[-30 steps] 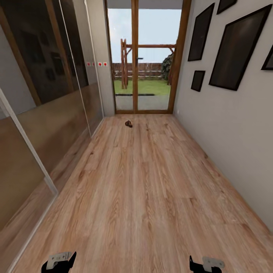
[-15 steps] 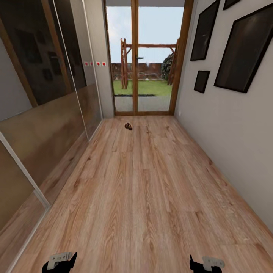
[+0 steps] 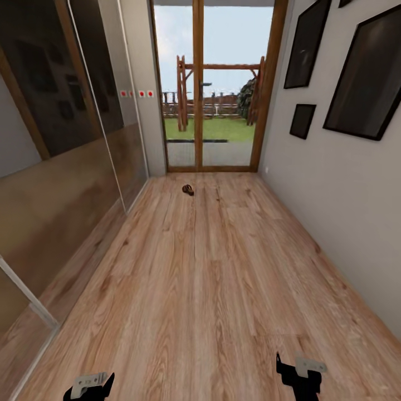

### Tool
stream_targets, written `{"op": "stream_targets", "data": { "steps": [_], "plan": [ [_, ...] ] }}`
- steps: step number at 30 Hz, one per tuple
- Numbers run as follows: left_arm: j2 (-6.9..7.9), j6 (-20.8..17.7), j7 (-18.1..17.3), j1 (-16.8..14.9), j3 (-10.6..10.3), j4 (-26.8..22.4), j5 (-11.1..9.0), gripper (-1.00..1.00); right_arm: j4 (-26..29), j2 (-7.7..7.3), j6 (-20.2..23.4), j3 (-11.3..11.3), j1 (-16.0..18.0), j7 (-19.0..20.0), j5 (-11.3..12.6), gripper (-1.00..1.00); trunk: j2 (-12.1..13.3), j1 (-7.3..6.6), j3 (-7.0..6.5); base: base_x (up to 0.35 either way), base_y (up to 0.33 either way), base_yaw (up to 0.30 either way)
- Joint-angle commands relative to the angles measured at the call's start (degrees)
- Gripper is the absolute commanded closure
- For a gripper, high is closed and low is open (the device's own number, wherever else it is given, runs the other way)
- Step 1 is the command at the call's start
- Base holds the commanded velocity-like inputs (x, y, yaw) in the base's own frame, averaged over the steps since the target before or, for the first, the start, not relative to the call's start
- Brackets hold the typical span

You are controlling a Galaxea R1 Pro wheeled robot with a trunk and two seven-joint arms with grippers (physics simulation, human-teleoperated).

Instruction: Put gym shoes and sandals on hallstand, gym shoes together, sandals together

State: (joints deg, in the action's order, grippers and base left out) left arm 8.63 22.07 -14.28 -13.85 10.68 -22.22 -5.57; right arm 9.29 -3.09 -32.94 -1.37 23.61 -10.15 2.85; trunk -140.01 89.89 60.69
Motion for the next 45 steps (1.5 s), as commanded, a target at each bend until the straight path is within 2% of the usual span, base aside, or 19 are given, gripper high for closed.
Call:
{"op": "stream_targets", "data": {
  "steps": [1, 45],
  "plan": [
    [-0.01, -0.01, -0.57, -0.04, 0.18, 0.06, -0.58, -1.0, -0.03, -0.03, -0.23, -0.09, 0.03, 0.18, 0.28, -1.0, -0.02, 0.02, 0.05, 0.339, 0.0, 0.0],
    [-0.02, -0.01, -0.57, -0.04, 0.21, 0.04, -0.57, -1.0, -2.45, -0.34, -0.19, -0.04, 0.03, -0.05, 0.31, -1.0, -0.02, 0.02, 0.05, 0.339, 0.0, 0.0]
  ]
}}
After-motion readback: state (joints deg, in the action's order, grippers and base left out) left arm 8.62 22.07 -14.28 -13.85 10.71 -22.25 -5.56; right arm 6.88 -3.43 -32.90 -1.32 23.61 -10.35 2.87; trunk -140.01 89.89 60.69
